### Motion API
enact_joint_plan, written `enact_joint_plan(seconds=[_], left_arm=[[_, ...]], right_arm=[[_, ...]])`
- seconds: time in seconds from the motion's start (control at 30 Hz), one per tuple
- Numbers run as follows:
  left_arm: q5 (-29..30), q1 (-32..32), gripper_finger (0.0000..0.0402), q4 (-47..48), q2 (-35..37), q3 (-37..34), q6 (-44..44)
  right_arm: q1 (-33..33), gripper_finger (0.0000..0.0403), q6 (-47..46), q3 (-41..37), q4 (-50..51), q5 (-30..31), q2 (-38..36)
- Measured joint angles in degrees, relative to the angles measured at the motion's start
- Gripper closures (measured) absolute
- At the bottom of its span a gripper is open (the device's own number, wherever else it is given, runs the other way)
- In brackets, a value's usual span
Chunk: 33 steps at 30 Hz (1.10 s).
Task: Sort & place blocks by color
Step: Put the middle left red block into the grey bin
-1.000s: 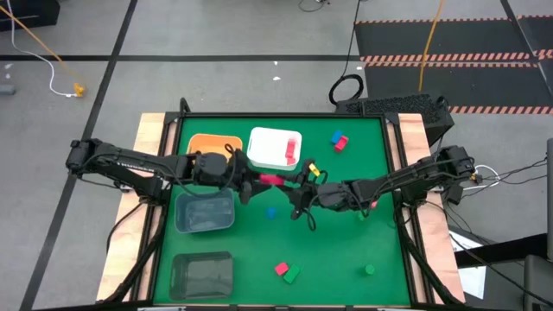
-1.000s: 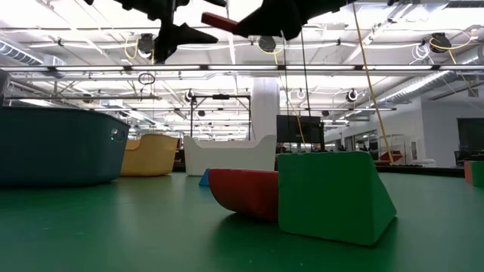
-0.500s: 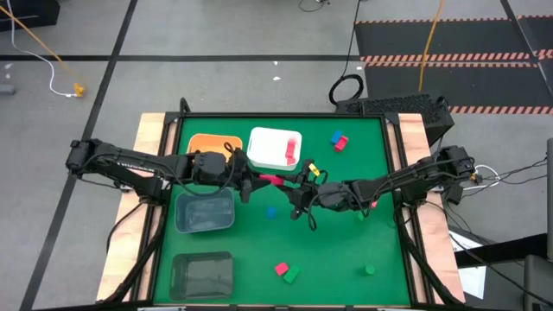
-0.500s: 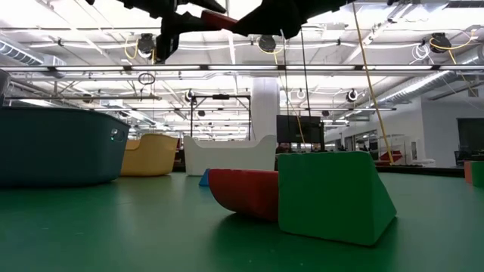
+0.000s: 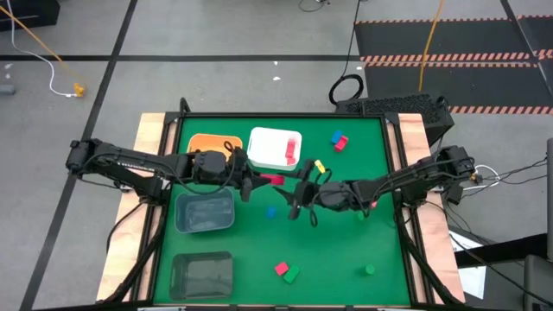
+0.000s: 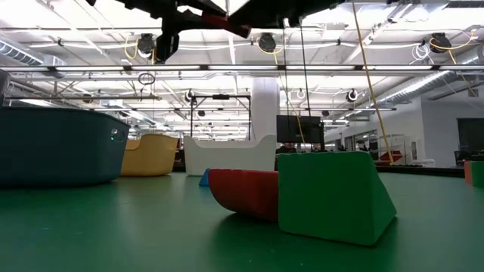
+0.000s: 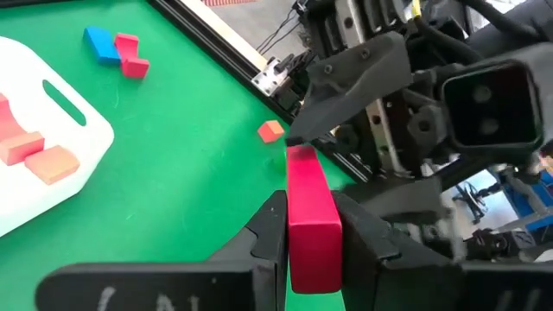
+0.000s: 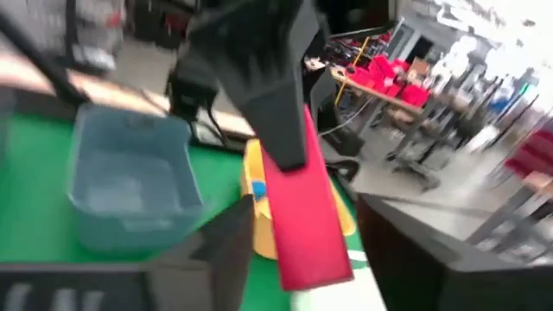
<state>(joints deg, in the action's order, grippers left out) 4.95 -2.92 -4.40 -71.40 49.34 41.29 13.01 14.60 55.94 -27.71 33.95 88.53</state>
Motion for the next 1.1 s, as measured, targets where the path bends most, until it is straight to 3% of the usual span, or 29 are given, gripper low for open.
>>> enact_joint_plan(seconds=[0.13,0.27,0.43,0.57,0.83,1.0,1.1], left_arm=[[0.02,0.02,0.0339,0.0,0.0,0.0,0.7],[0.04,0.02,0.0339,1.05,0.01,0.0,0.89],[-0.31,0.27,0.0339,9.73,0.06,0.0,3.28],[-5.47,0.41,0.0339,17.99,1.48,-0.02,5.92],[-9.3,-2.83,0.0339,30.11,11.72,0.09,12.31],[-7.9,-7.73,0.0339,46.05,18.88,0.04,20.51],[-7.11,-10.93,0.0339,54.65,21.34,0.02,26.59]], right_arm=[[0.69,0.0147,-5.4,0.0,-0.31,0.25,0.0],[2.16,0.0117,-9.74,0.0,0.29,0.55,0.0],[4.43,0.0113,-16.31,0.04,6.56,0.53,-1.75],[5.5,0.0118,-23.3,-0.03,14.74,0.48,-3.31],[5.87,0.012,-45.19,0.0,27.09,-1.55,-4.22],[5.84,0.012,-64.45,-0.26,34.15,-11.52,-4.2],[6.08,0.012,-69.81,-2.29,31.43,-16.82,-4.26]])
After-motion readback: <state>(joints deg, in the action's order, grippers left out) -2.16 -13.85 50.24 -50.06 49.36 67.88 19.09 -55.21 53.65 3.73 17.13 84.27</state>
